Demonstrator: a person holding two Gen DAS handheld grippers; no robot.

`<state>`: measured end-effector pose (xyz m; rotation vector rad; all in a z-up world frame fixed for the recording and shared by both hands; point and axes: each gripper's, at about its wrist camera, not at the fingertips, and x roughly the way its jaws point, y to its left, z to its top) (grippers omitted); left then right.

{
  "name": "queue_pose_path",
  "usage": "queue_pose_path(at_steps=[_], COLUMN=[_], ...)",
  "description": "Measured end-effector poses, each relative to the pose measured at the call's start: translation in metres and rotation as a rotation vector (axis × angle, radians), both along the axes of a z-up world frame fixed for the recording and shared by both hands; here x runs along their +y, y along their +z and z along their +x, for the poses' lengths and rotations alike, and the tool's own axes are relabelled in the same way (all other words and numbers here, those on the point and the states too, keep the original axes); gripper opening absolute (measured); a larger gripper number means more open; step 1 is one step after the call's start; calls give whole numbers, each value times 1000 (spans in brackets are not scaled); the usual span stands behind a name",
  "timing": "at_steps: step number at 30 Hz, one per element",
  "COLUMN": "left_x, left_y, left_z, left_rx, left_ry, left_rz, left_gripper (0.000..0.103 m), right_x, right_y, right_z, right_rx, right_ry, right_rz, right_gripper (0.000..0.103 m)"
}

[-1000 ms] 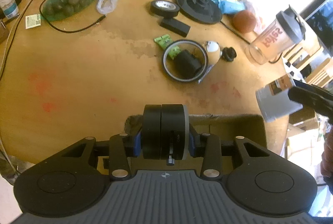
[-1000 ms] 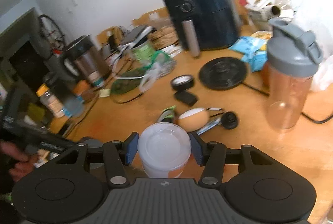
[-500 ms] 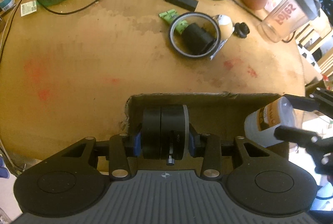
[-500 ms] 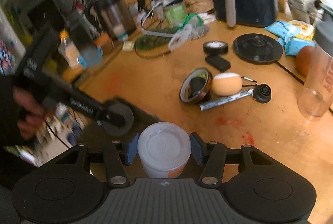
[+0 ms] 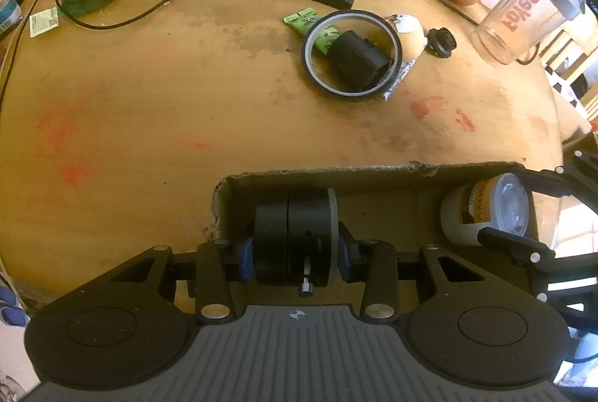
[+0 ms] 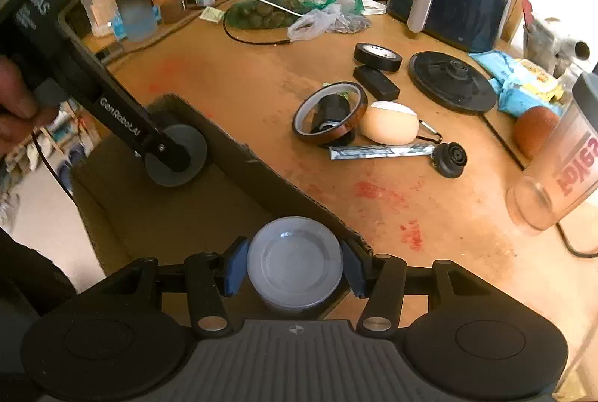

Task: Organize objects
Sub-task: 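Open the right gripper over the box while the left releases the roll inside, then grasp the rim of the large thin tape ring with the left gripper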

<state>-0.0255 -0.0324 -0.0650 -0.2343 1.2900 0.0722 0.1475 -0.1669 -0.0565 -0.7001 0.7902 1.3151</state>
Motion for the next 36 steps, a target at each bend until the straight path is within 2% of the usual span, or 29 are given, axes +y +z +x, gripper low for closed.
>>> queue_pose_path(at_steps=[3, 8, 13, 19, 27, 32, 36], left_x=[-2, -4, -4, 3, 9, 11, 13], left_y=[0, 1, 9, 26, 49, 60, 61], left_z=[3, 8, 8, 8, 14, 24, 33], left_rx=[-3, -6, -12, -49, -141, -204, -218], left_ry=[10, -5, -14, 6, -4, -30, -31], left_rz=[16, 28, 27, 3, -68, -86, -73], left_gripper=[40, 43, 45, 46, 48, 61, 68], right_x=[3, 5, 2, -5, -14, -15, -19], right_y=[-1, 5, 14, 22, 33, 33, 33], right_z=[-2, -4, 1, 12, 23, 28, 32], right_rx=[-29, -14, 43, 95, 102, 79, 73], right_ry=[-4, -8, -51, -117, -192, -226, -266], right_rz=[-7, 7, 57, 85, 128, 121, 124], right_gripper=[56, 70, 100, 103, 103, 103, 103])
